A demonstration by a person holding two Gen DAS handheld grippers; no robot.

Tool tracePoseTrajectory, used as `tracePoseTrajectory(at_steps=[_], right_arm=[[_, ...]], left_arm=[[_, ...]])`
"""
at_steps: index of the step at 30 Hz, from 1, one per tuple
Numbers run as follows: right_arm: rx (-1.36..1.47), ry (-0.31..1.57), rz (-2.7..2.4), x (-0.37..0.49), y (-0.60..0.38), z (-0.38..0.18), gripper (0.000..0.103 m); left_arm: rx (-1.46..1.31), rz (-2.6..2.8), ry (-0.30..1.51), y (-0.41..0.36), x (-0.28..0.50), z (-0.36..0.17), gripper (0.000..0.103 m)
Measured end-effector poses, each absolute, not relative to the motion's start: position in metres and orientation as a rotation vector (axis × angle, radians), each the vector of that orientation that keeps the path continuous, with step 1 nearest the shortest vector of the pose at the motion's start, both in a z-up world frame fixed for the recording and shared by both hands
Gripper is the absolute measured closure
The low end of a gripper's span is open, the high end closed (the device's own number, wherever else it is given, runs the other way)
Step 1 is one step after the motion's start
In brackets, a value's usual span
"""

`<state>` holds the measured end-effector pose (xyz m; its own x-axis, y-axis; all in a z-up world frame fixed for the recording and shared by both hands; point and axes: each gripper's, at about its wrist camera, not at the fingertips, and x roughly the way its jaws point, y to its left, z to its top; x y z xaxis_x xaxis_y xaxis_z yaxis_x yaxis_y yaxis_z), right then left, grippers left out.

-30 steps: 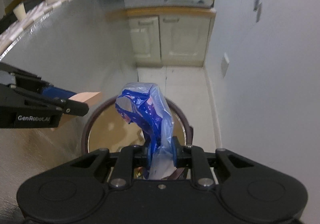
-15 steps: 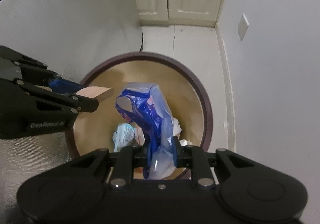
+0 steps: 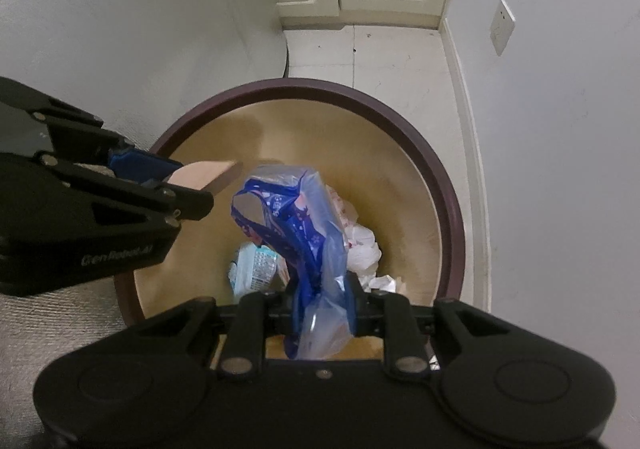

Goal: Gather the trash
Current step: 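Open the right gripper dropping the blue bag while the left releases the paper strip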

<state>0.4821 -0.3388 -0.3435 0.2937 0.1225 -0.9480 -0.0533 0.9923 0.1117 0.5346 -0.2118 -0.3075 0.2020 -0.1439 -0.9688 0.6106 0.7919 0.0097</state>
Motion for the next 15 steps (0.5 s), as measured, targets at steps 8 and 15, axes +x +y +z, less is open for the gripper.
tracePoseTrajectory(at_steps=[8,15], right_arm=[[-0.018,1.37,0.179,0.477,-0.332,-0.362,0.076],[0.005,1.371,0.245,0.476,-0.329,-0.367,0.047]], left_arm=[[0.452,-0.534,1.271,-0.213,0.535,-0.312,0.075],[0.473,-0.502,1.301,-0.214,0.534,-0.32,0.056]])
